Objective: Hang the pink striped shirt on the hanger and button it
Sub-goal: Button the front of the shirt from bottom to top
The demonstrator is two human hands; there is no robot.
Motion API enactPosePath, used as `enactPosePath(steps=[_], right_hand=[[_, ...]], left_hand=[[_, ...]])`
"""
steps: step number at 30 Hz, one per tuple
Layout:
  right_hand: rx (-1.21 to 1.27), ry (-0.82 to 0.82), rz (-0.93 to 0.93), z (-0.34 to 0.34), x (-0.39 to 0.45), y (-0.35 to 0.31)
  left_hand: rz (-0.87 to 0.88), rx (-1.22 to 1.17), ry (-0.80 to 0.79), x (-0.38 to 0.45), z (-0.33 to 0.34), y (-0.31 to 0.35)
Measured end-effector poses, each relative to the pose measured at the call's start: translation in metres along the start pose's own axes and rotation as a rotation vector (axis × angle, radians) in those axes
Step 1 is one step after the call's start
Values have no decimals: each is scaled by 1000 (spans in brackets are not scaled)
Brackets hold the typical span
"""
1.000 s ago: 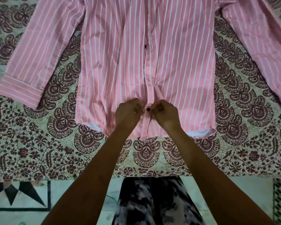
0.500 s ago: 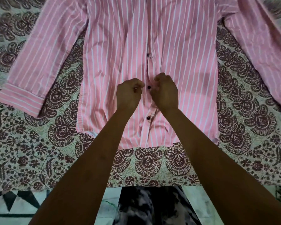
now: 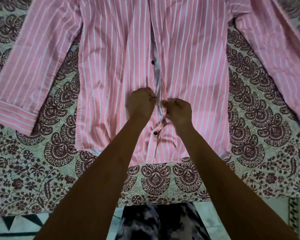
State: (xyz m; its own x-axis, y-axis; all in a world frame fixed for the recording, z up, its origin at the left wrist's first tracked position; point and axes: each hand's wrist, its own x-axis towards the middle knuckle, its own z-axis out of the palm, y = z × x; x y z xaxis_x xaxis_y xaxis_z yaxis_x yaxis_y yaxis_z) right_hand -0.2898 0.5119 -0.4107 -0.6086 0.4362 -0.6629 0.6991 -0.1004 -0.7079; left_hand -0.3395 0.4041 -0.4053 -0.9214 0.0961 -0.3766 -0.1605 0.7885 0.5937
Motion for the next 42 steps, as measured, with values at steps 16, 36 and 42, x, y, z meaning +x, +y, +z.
enactPosePath(steps=[16,36,42], right_hand=[[163,98,-183,21,-21,3],[162,66,-190,20,-15,0],[228,32,-138,18,-19,-1]], left_hand=[[-63,-340,-32,-17,-26,10],[-184,-424,-75,-16,-26,15],[-207,-321,-47,-17,-24,21]])
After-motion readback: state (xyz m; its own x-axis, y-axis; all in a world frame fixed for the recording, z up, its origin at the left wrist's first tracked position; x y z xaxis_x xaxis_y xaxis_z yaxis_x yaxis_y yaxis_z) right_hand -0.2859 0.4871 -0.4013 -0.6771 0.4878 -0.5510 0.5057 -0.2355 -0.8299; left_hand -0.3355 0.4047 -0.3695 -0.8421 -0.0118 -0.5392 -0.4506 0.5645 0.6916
